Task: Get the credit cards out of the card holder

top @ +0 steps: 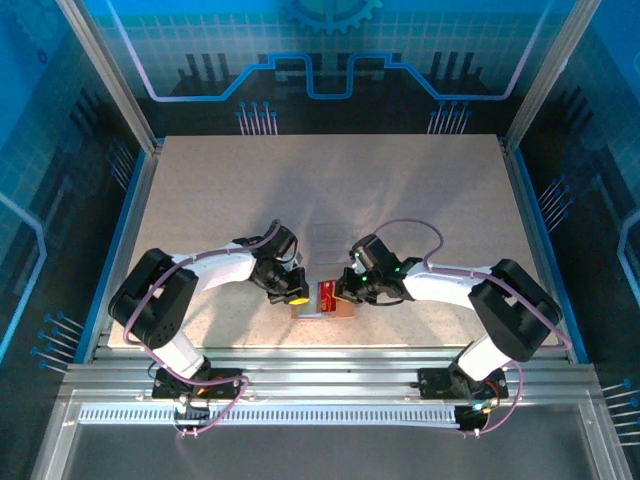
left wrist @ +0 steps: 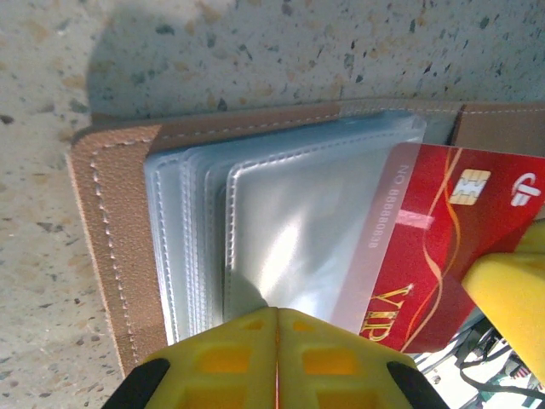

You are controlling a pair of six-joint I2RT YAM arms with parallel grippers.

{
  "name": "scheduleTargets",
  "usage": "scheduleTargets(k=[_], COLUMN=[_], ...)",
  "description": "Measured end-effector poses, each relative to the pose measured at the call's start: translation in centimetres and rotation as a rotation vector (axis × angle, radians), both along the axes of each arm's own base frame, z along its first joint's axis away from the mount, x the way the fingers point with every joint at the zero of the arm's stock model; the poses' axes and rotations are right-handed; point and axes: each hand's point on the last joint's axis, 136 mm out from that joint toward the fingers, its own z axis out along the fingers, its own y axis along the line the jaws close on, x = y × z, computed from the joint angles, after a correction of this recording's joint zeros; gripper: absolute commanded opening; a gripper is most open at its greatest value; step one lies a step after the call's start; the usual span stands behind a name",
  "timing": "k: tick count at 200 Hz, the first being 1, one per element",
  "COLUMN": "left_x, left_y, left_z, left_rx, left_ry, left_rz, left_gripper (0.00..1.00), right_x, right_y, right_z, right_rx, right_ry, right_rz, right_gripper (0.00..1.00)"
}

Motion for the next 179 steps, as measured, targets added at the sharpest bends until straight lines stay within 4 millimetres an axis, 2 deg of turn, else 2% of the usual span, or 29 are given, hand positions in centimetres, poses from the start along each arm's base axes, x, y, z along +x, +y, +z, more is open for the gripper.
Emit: scheduleTargets(k=[84, 112, 140, 179], left_x=[0.0, 0.0, 0.8, 1.9], left_y=[0.0, 0.0, -0.4, -0.4], left_z=[0.1, 0.6, 2.1, 4.2], left_rx=[0.0, -0.006, -0.024, -0.044], left_ry=[-0.001, -0.011, -0.045, -0.113], left_rz=[0.0, 0.0, 0.002, 0.016], left_gripper=[0.09, 0.12, 0.16, 0.17], right_x=[0.4, 1.0, 2.4, 3.8], right_y=[-0.9, -0.8, -1.0, -1.1], right_z=[2.6, 4.8, 7.2, 10.2], right_rx=[-0.047, -0.041, -0.064, -0.15], right_ry=[-0.065, -0.114, -0.188, -0.354], right_rz=[0.025, 0.051, 0.104, 0.3], right_gripper=[0.0, 0.0, 0.01, 0.0])
